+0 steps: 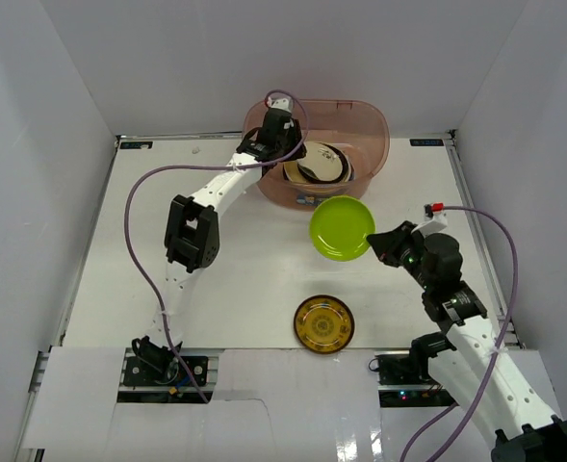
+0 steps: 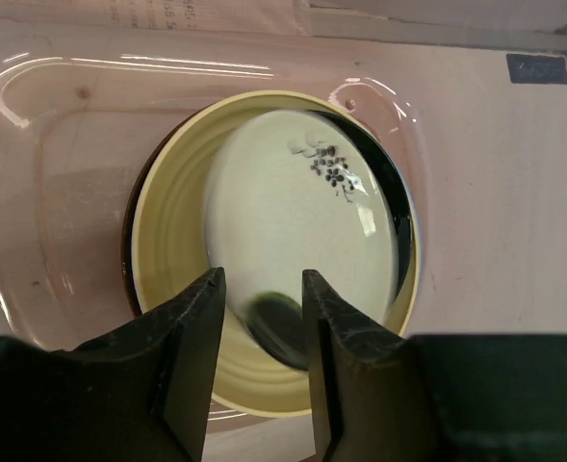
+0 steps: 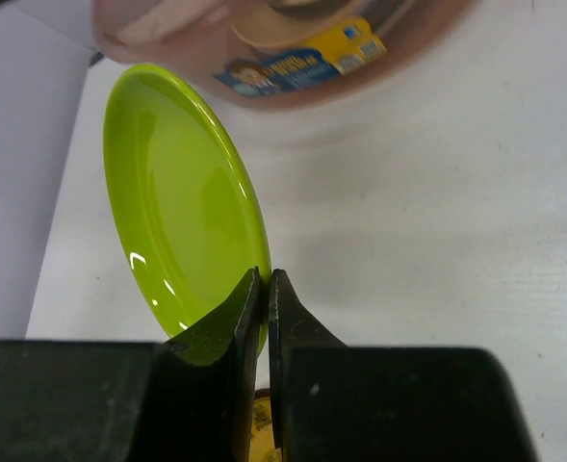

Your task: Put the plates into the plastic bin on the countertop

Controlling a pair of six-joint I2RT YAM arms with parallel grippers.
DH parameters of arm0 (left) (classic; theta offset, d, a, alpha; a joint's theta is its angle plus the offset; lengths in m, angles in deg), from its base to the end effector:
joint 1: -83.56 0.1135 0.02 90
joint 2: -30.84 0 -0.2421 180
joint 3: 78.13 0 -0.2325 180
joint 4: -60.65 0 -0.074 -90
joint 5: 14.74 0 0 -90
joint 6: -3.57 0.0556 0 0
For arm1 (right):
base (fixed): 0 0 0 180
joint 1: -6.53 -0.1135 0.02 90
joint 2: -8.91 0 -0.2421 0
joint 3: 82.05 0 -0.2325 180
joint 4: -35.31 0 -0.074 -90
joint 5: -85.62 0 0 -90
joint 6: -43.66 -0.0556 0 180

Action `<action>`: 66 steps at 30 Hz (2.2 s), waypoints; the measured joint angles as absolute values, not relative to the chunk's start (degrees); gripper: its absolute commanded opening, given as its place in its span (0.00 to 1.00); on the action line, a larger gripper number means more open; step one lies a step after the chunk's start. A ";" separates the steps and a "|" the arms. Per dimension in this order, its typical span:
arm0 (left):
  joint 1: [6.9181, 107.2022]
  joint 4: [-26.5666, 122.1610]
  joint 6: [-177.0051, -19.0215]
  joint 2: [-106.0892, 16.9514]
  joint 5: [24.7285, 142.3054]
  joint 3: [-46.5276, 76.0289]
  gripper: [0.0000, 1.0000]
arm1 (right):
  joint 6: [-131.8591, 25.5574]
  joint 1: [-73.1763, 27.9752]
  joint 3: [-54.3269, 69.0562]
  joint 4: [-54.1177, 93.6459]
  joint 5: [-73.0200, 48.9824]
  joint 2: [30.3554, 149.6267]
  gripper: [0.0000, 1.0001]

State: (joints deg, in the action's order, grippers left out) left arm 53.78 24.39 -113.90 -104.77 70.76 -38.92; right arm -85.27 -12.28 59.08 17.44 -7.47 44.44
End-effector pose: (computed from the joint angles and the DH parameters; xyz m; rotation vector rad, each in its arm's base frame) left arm 0.4669 -0.2621 0.2370 -0.0044 2.1539 -0.5085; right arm 0.1699 0.0610 0.2352 0.2914 1.8688 0.7512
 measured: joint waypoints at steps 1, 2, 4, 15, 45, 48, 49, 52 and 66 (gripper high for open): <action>54.04 24.07 -114.09 -105.10 71.44 -39.45 0.65 | -84.82 -12.28 57.09 16.65 -7.47 43.89 0.08; 54.26 23.67 -113.88 -105.15 71.99 -39.99 0.71 | -84.44 -12.28 55.40 16.09 -7.41 43.65 0.08; 54.87 23.91 -114.18 -104.95 73.28 -41.46 0.81 | -83.64 -12.28 52.34 15.52 -7.14 43.63 0.08; 56.31 32.11 -116.15 -67.55 76.34 -7.10 0.83 | -79.48 -12.24 38.51 20.76 -1.57 67.76 0.08; 35.29 38.67 -125.44 -52.03 97.25 51.00 0.74 | -71.40 -9.24 -5.51 14.97 2.02 113.55 0.64; 33.80 39.26 -124.93 -54.85 97.36 48.86 0.66 | -71.15 -9.24 0.30 14.93 1.08 107.71 0.61; 33.47 39.54 -124.78 -55.75 97.41 48.40 0.64 | -71.15 -9.24 3.80 16.09 0.42 104.35 0.60; 32.43 40.09 -124.56 -57.93 97.67 47.04 0.53 | -71.29 -9.31 16.63 19.02 -1.42 91.37 0.59; 30.22 36.22 -125.87 -60.03 95.86 41.07 0.00 | -75.13 -9.66 56.15 13.31 -6.09 46.43 0.57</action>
